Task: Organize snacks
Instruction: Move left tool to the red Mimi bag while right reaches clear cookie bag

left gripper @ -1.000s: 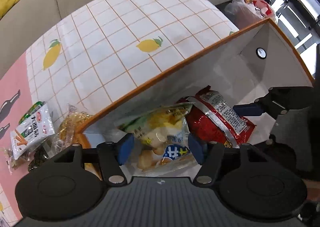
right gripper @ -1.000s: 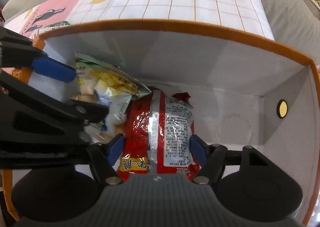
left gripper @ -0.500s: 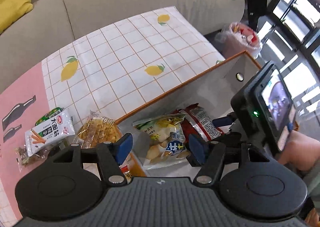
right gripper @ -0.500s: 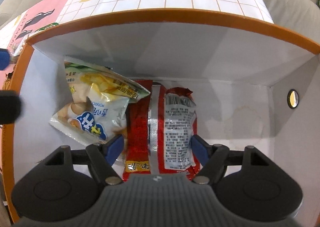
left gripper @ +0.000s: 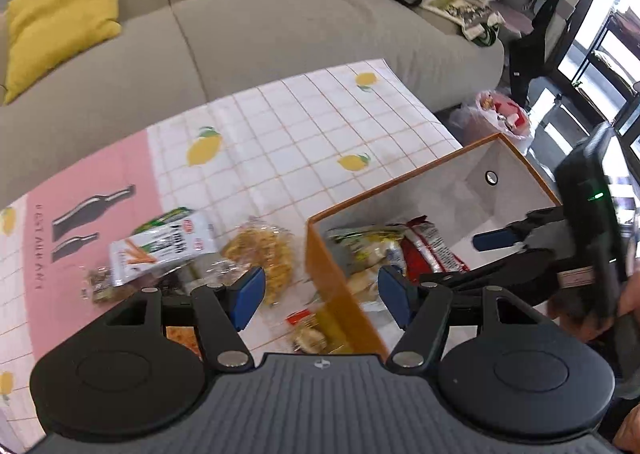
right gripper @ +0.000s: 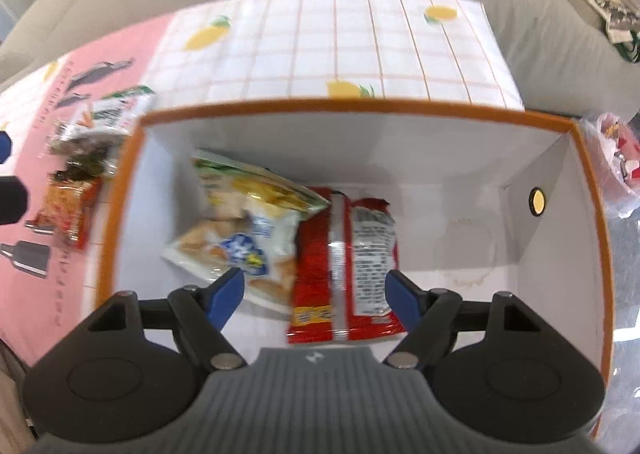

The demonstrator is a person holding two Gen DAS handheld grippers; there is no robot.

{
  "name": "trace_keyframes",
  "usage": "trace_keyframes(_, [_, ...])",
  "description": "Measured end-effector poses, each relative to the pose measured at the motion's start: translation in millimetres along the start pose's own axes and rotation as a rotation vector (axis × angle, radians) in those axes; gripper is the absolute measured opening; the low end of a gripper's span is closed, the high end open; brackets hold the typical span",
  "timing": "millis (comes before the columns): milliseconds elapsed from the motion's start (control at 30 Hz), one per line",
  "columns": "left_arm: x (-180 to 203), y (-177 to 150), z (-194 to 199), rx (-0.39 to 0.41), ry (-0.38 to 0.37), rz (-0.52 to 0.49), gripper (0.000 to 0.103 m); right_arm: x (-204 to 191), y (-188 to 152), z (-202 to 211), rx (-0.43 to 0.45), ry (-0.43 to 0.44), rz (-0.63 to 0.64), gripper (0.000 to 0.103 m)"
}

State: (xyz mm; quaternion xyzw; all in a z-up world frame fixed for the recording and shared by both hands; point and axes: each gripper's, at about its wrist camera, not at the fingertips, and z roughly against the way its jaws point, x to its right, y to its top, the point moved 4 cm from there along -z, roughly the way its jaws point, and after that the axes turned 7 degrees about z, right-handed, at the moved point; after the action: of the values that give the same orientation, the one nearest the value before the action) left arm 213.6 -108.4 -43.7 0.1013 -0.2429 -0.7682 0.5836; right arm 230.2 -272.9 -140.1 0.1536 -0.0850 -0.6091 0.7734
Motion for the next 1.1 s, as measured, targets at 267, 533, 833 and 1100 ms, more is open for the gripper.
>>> trace_keyframes(267, [-35.3, -32.7, 43.1, 0.121, 0.044, 0.012, 0.077, -43.0, -10.7, 61.9, 0.145, 0.017, -0.039, 0.076])
trace_keyframes(533, [-83.0, -76.4, 61.8, 0.184, 0.089, 0.125, 0.078, -101.6, -30.1, 102.0, 0.390, 0.054, -0.115, 0.076])
trace_keyframes(833, [-128.7, -119.8, 51.9, 0.184, 0.110, 0.262, 0.078, -187.2, -57.9, 97.2, 0.575, -0.023, -0.032, 0.068])
trace_keyframes(1100, [-140.3, -135.0, 36.4, 0.192, 0.106, 0.276, 0.080, -219.2, -70.3, 45.4, 0.498, -0.151, 0.083, 0.060])
